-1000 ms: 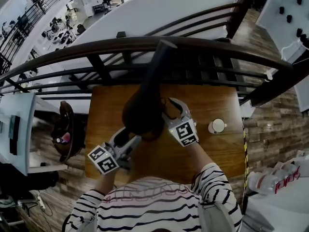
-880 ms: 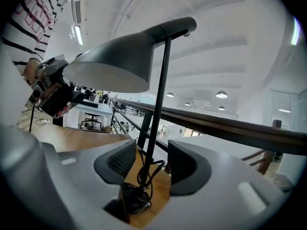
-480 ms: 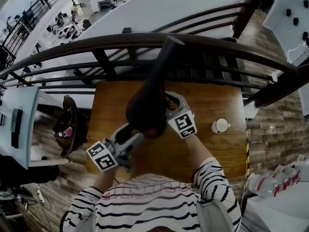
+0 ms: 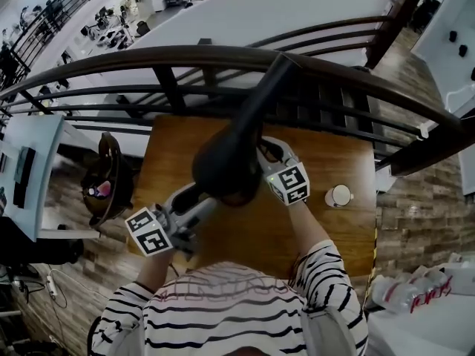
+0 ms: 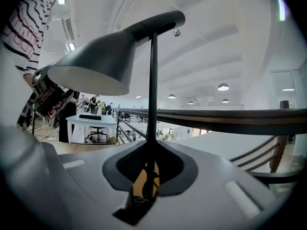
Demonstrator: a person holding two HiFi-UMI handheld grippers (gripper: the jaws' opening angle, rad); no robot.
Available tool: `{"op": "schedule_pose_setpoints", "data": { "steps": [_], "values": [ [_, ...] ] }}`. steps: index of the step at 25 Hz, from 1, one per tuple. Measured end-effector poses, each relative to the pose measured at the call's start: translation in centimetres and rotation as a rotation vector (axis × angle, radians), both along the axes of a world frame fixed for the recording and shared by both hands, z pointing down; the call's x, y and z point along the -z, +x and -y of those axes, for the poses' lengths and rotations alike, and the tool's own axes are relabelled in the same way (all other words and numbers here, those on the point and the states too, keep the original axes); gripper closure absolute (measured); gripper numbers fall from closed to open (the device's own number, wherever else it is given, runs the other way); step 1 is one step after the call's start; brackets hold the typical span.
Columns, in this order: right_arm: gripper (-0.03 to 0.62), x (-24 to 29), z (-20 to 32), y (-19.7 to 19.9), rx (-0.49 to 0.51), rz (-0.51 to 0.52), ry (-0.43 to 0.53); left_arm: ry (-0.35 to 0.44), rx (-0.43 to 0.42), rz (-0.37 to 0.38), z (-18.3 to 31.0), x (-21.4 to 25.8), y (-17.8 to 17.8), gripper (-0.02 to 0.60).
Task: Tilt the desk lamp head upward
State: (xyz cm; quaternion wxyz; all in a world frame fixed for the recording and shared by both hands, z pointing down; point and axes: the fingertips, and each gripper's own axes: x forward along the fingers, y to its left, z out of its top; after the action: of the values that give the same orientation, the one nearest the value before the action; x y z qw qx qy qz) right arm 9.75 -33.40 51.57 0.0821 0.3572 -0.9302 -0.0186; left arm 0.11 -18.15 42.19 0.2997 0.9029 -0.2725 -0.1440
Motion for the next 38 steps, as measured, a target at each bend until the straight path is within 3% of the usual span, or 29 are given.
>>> {"op": "schedule_pose_setpoints", "data": {
  "steps": [7,15,29,38],
  "values": [
    [0.543,-0.1,-0.3,-0.6,-0.011,0.004,-0.027,0.082,0.037,0.01,-2.2,3.3,-2.2,0.334],
    [0.543,-0.1,-0.7,-1.1,-0.035,-0.017,-0.042,0.247,0.08,0.047,-4.6,9.2,-4.4,0.334],
    [0.543,-0.2,-1.3,-1.7,-0.046,-0.028,-0.085,0.444,0.044,0.344,-6.0,16.3,-5.0,0.334],
    [0.545,0.2,-1.4,-2.0,-0.067,-0.022,-0.087,0.526,0.007,0.459,-5.7,20.2,-4.7,0.337]
  ]
}}
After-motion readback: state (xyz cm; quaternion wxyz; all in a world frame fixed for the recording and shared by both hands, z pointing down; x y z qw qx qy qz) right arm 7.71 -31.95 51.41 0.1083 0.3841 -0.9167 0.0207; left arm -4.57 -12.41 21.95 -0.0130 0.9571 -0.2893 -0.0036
